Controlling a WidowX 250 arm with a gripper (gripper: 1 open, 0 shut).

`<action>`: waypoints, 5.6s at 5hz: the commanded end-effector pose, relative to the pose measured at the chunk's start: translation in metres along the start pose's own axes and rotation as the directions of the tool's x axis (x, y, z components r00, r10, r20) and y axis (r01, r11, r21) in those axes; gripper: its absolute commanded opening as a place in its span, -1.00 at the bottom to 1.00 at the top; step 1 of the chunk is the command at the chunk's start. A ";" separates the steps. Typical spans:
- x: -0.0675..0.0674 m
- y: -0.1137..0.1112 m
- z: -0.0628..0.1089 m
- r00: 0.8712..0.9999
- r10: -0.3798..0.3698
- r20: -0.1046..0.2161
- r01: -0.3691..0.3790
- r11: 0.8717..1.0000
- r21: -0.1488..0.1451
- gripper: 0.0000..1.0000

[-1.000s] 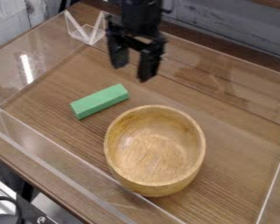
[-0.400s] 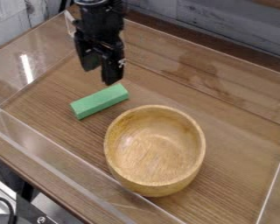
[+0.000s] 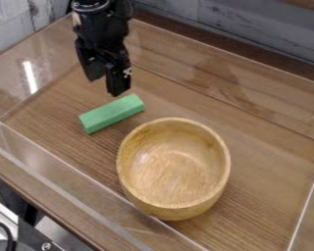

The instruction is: Put the green block in the brown bowl

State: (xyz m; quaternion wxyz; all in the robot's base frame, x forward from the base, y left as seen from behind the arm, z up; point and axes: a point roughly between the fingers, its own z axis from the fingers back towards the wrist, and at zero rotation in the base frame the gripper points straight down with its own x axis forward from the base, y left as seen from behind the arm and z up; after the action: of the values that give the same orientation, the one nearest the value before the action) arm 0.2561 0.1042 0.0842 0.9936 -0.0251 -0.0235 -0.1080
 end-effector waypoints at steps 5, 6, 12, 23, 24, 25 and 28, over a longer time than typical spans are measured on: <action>0.006 0.021 -0.024 0.998 0.007 0.063 -0.006 1.000 -0.012 1.00; 0.008 0.023 -0.025 0.998 0.010 0.064 -0.009 1.000 -0.018 1.00; 0.016 0.032 -0.029 0.998 0.021 0.060 -0.018 0.999 -0.050 1.00; 0.021 0.011 -0.075 0.996 0.083 -0.018 -0.084 0.990 -0.114 1.00; 0.022 0.009 -0.075 0.996 0.089 -0.027 -0.092 0.988 -0.121 1.00; 0.022 0.006 -0.075 0.995 0.096 -0.036 -0.100 0.987 -0.127 1.00; 0.024 -0.001 -0.075 0.991 0.116 -0.062 -0.124 0.982 -0.143 1.00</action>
State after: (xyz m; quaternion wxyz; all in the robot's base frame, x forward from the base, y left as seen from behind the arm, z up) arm 0.2823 0.1057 0.0189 0.9950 -0.0921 -0.0023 -0.0386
